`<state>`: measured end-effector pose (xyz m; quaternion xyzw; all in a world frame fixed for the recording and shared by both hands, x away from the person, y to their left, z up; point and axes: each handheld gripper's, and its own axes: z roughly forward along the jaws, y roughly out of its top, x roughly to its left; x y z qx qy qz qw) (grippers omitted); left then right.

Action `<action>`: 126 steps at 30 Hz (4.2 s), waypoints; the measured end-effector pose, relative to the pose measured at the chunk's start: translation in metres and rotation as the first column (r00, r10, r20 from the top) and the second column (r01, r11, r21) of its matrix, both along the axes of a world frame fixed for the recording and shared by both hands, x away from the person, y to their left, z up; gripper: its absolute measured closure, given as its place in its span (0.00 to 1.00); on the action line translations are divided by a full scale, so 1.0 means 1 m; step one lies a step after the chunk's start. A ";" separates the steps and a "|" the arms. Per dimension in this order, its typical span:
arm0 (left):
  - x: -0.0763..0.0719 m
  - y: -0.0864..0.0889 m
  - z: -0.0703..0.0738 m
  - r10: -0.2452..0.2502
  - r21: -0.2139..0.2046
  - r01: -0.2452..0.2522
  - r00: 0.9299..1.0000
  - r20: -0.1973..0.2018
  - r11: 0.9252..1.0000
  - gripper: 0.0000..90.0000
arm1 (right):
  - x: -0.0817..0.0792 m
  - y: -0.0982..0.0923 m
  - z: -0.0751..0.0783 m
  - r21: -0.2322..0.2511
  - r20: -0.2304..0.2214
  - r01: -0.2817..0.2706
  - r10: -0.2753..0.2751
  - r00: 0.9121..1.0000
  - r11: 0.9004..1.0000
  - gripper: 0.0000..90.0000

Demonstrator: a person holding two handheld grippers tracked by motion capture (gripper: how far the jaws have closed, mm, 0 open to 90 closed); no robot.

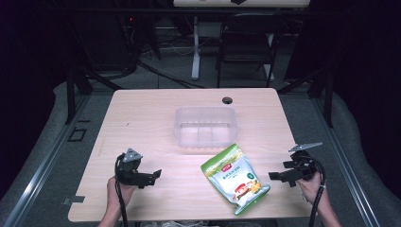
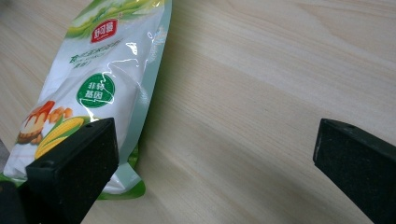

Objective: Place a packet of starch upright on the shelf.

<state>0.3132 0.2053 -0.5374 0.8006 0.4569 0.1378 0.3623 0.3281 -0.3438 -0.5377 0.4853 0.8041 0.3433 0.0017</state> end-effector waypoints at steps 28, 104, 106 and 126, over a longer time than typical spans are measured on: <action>-0.002 0.002 0.000 -0.016 -0.016 0.016 1.000 0.001 1.000 0.03 | 0.028 0.043 0.020 0.014 0.002 -0.096 0.096 0.995 0.995 0.01; -0.002 0.003 -0.002 0.007 -0.010 -0.008 1.000 -0.016 1.000 0.04 | 0.079 0.113 0.000 -0.056 -0.115 -0.145 0.138 0.984 0.988 0.98; -0.002 0.003 -0.002 0.006 -0.009 -0.006 1.000 -0.016 1.000 0.04 | 0.078 0.110 0.003 -0.055 -0.113 -0.148 0.141 0.983 0.987 0.98; -0.002 0.003 -0.001 0.011 -0.011 -0.011 1.000 -0.013 1.000 0.05 | 0.055 0.086 0.047 0.069 -0.008 -0.137 0.138 0.990 0.988 1.00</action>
